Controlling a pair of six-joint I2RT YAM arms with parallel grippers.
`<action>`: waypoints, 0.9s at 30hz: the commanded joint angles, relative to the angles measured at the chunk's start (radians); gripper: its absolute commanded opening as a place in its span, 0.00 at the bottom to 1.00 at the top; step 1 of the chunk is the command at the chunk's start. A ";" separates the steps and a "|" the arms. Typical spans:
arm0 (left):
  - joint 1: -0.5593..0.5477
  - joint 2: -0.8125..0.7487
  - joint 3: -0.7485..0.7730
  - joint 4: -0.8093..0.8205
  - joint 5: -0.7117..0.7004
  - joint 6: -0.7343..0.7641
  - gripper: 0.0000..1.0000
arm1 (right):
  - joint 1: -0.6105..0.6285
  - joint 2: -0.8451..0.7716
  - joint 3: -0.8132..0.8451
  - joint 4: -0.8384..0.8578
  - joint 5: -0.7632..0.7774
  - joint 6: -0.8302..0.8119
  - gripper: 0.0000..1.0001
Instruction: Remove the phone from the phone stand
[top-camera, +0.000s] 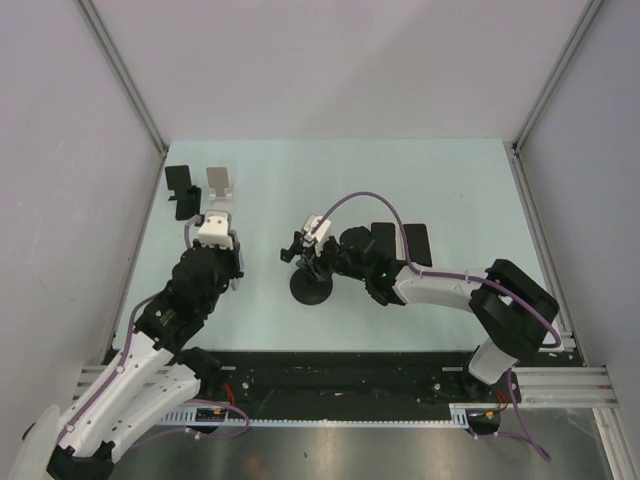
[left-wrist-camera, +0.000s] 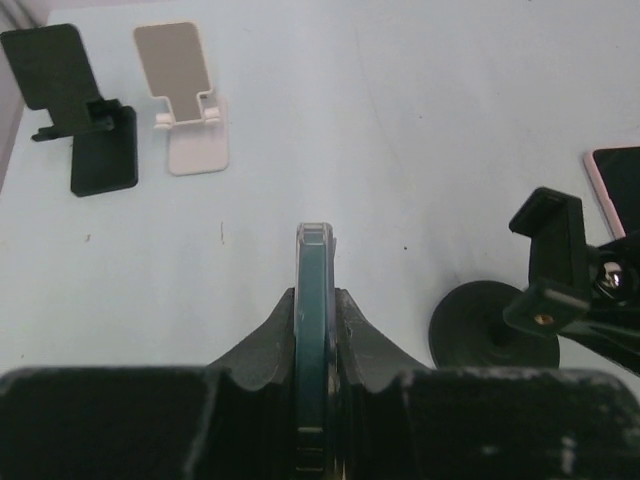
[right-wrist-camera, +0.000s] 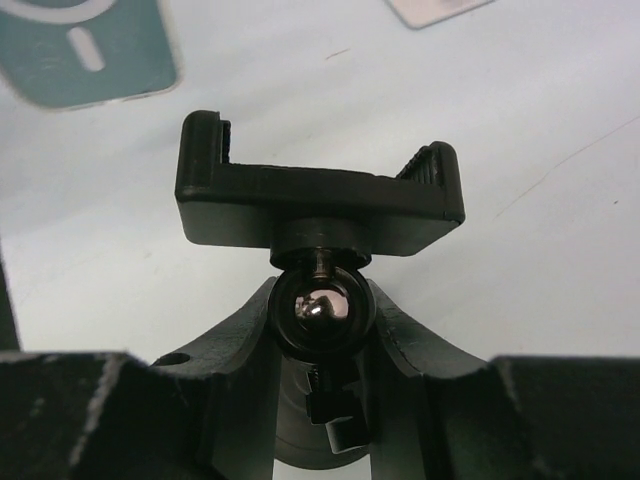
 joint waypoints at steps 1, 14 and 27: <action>0.025 -0.054 0.000 0.075 -0.083 -0.090 0.00 | -0.021 0.101 0.084 0.096 0.093 -0.029 0.00; 0.025 -0.104 0.032 0.072 -0.025 -0.165 0.00 | -0.011 0.075 0.178 -0.042 0.133 -0.060 0.76; 0.025 -0.023 0.218 0.052 0.196 -0.344 0.00 | 0.135 -0.232 0.178 -0.235 0.338 -0.144 0.98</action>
